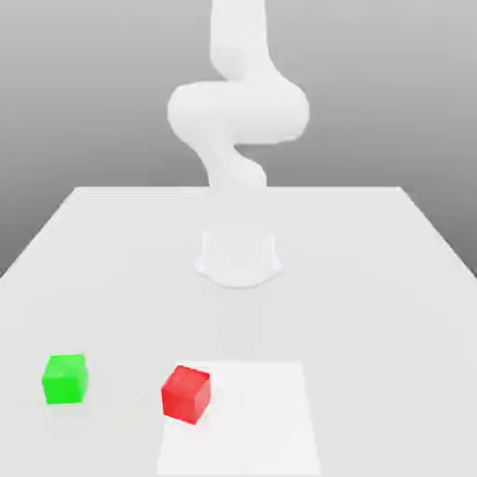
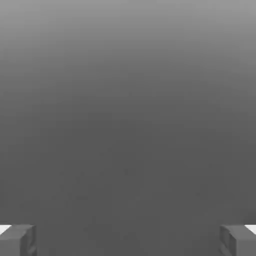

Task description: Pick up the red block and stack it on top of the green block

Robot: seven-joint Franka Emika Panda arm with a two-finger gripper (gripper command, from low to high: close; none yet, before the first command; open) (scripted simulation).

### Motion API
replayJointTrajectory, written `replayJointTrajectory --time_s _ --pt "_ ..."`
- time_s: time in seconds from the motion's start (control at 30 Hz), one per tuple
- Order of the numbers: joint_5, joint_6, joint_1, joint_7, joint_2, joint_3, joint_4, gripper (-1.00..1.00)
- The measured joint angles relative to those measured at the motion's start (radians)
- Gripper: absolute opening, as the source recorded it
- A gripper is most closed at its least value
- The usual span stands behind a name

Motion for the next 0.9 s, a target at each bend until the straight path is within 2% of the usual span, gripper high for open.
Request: replayJointTrajectory --time_s 0.63,0.87,0.9 --pt "-0.002 0.389 -0.113 0.155 0.698 -0.042 -0.352 0.00" --pt "0.034 0.589 -0.129 0.142 0.952 -0.026 -0.353 0.00" --pt "0.037 0.609 -0.131 0.140 0.975 -0.023 -0.349 -1.00"
